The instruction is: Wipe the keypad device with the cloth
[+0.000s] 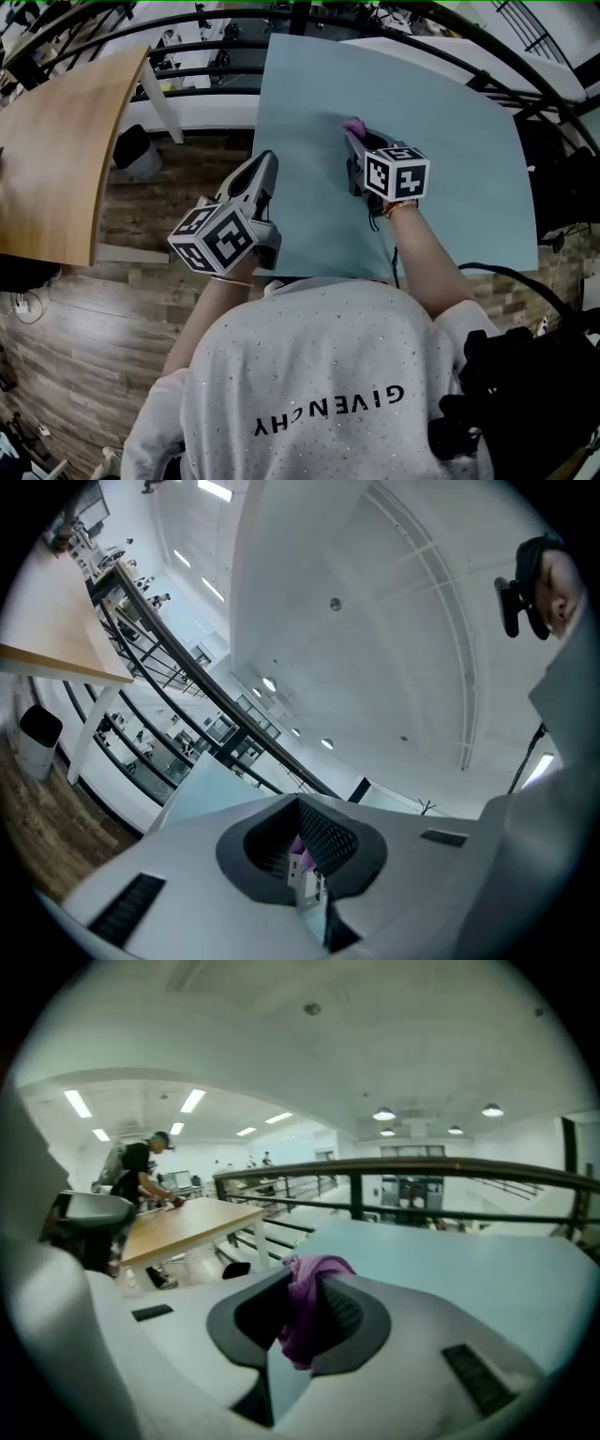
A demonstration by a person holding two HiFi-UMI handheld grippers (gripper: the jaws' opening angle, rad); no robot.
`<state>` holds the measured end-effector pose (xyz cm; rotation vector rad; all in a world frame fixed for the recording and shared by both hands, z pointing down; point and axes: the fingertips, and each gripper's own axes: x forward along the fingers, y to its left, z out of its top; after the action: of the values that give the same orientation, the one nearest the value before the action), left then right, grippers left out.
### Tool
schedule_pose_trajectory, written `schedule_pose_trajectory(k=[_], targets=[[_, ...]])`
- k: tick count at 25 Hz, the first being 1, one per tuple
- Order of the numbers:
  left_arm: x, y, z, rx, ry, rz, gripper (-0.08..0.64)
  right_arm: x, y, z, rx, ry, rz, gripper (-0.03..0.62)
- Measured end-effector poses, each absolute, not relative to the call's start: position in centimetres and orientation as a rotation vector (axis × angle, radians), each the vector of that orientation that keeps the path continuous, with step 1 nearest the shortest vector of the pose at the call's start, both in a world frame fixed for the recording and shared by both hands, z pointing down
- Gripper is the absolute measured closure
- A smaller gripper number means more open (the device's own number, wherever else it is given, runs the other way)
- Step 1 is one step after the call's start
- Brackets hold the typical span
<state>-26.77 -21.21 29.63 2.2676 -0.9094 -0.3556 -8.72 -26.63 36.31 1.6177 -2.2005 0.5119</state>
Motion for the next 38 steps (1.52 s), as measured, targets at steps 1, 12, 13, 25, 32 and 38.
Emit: schedule_pose_trajectory(k=[1, 12, 13, 25, 32, 38], targets=[[-26.9, -21.5, 29.7, 2.259, -0.923, -0.364, 0.558, -10.0, -26.4, 35.4, 1.557, -2.279, 0.449, 0.543], [-26.0, -21.1, 31.7, 2.191, -0.907, -0.348, 0.558, -6.6, -22.4, 41.9, 1.589, -2.082, 0.442, 0.541], [-25.8, -21.0, 31.8, 2.184, -0.900, -0.346, 0.558, -6.4, -22.2, 42.0, 1.608, -2.083, 0.462, 0.541], [-21.9, -19.2, 33.2, 2.138, -0.891, -0.331, 0.558, -3.9, -16.5, 47.9, 1.555, -1.993, 0.707, 0.540], [-19.5, -17.1, 31.7, 2.149, -0.929, -0.304, 0.558, -4.2, -14.1, 50.5, 1.517, -2.004, 0.836, 0.540], [-17.6, -14.3, 28.1, 2.164, -0.955, -0.480, 0.559, -5.4, -14.0, 41.2, 1.433, -2.459, 0.913, 0.543]])
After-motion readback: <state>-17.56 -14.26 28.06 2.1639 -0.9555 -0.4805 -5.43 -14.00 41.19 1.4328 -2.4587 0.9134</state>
